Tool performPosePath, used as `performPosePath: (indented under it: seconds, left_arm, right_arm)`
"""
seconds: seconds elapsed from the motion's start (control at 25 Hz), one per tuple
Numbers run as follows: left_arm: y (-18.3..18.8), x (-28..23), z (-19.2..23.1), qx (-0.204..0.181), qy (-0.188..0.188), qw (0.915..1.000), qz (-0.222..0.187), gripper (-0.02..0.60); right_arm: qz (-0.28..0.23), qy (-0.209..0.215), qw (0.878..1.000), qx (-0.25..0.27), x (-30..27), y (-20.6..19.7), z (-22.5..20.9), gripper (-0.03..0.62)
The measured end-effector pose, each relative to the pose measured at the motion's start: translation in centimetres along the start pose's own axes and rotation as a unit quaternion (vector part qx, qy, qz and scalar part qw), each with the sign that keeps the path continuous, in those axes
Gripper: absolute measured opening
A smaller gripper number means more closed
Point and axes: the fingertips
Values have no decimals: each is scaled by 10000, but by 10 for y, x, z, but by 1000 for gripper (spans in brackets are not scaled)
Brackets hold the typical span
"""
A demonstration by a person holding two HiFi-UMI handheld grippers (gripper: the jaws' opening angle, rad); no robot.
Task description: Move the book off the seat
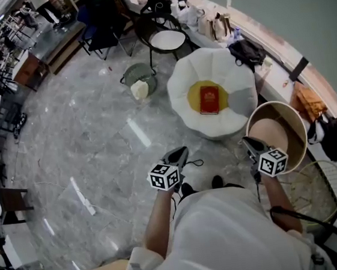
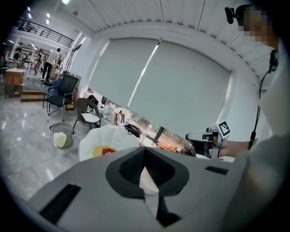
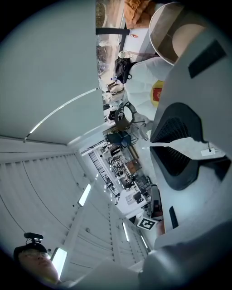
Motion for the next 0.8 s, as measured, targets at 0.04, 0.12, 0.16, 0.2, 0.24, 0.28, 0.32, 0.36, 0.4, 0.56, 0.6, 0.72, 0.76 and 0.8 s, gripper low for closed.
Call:
performPosePath:
  seconds: [0.04,0.12,0.16,0.2,0.24,0.28,0.32,0.36,0.4,0.56,0.6,0.72,0.76,0.8]
  left_arm:
    - [-2,-1,-1,12,33,10000,-13,2]
    - [-5,-5,-3,40,92,9999,-58,2]
    - [-5,-8,-5,51,123,9999,-78,2]
    - [-6,-11,-6,56,159,9998,-86,2]
    - [-8,-13,-7,56,200,9998,-78,2]
    - [-10,-15,-8,49,243,9997,-57,2]
    - [-13,-16,-9,41,284,9996,-30,2]
    - [-16,-18,-9,41,318,9995,-8,2]
    - [-18,-18,-10,54,342,9994,2,2]
    - [-18,-20,-10,126,376,9992,17,2]
    - [-18,-21,-9,129,383,9992,26,2]
    - [-13,-23,-1,152,390,9991,26,2]
    - [-11,-25,2,163,384,9991,28,2]
    - [-8,-28,4,172,373,9992,36,2]
  right_arm:
    - [25,25,10000,18,1,-2,-3,51]
    - [82,79,9999,51,4,-4,-12,51]
    - [120,104,9999,66,5,-5,-16,51]
    - [170,123,9997,91,6,-7,-21,51]
    - [231,137,9996,128,7,-9,-24,51]
    - [299,151,9993,172,8,-12,-27,51]
    - [366,170,9990,215,9,-16,-28,51]
    - [424,190,9986,244,10,-20,-29,51]
    - [471,206,9984,252,9,-23,-31,51]
    - [541,216,9982,139,6,-29,-36,51]
    - [546,218,9982,115,4,-29,-36,51]
    - [579,228,9980,87,-4,-28,-35,51]
    - [600,227,9979,84,-6,-28,-35,51]
    - [623,216,9978,85,-9,-28,-36,51]
Point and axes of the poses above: the fingertips, and each gripper's own axes: x backward along the fingers, z to its left, y out of its top, and after that the axes turned 12 degrees about x, right-handed
